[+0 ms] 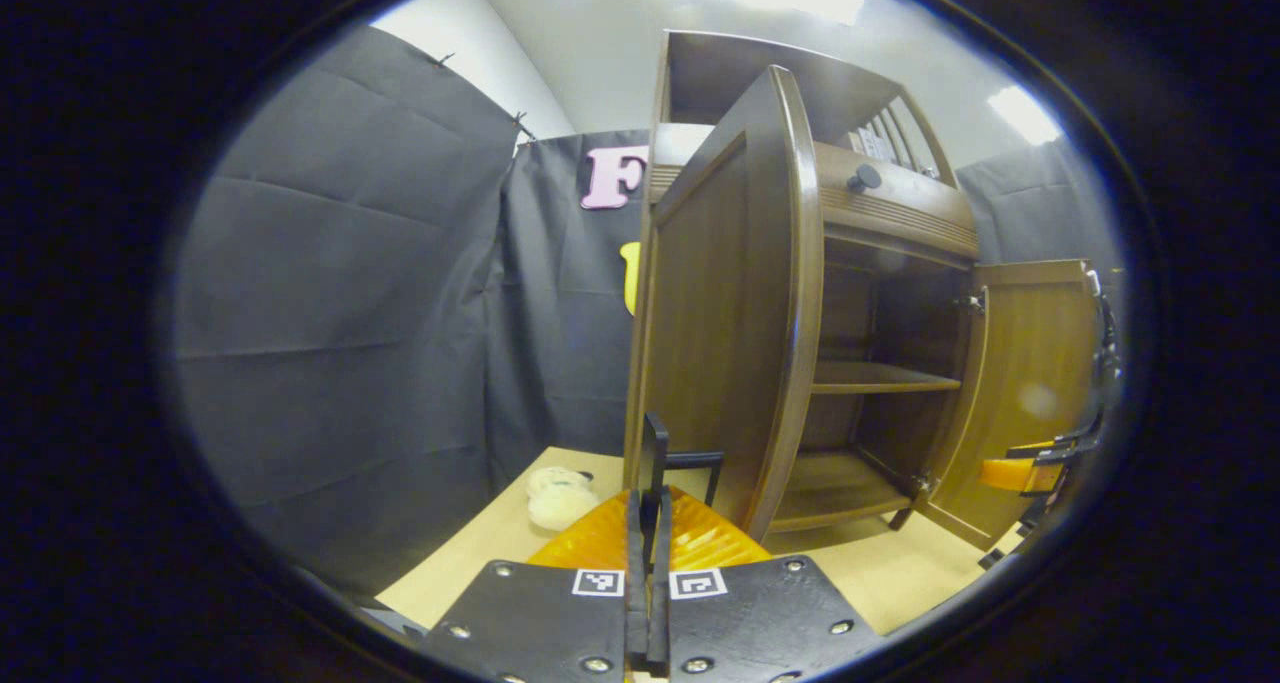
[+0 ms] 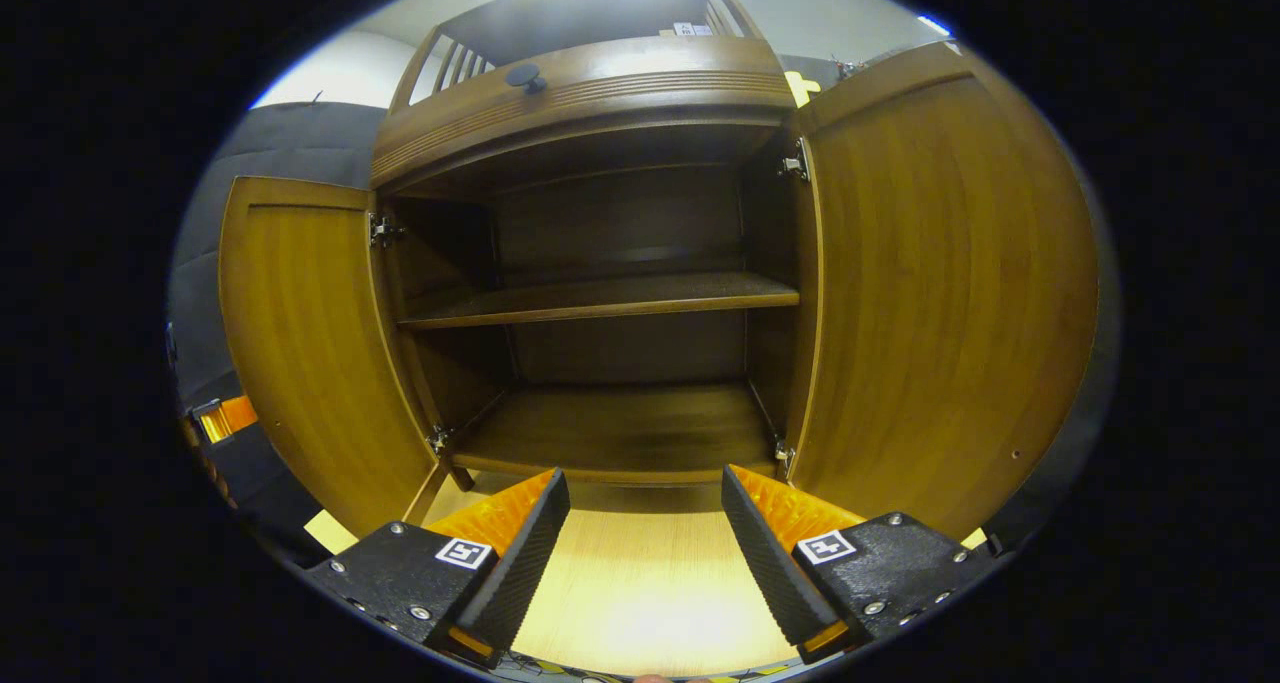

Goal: Open the right door of the double-door shoe cabinet with the right hand, and open the left door with the left hand.

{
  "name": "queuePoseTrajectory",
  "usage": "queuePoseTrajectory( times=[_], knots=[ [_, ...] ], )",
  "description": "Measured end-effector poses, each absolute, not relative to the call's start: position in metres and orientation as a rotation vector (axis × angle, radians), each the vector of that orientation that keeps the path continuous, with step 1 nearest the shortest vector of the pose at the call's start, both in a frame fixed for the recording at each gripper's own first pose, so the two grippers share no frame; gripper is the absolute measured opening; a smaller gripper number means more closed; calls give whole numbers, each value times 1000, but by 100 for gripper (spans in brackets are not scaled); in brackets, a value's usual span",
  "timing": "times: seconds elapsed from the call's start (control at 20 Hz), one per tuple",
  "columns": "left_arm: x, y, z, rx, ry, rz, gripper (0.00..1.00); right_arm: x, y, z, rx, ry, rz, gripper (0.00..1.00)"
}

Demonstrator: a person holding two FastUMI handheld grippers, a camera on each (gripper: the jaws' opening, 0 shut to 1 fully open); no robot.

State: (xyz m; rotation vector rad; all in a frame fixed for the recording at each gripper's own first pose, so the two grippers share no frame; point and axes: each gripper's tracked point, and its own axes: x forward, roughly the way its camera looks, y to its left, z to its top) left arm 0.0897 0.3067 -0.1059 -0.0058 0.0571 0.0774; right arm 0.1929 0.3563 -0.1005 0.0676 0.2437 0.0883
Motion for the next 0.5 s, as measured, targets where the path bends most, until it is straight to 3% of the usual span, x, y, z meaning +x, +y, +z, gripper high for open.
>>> queuePoseTrajectory(
  times=[0.05, 0.25, 0.5],
  knots=[
    [89, 318, -106, -9, 62, 90, 7, 195, 356, -98, 63, 242, 85, 92],
    [91, 353, -106, -32, 57, 40, 0, 198, 353, -95, 39, 245, 51, 92],
    [98, 382, -108, -51, 46, -55, 1, 201, 354, -92, 37, 296, 37, 92]
  ],
)
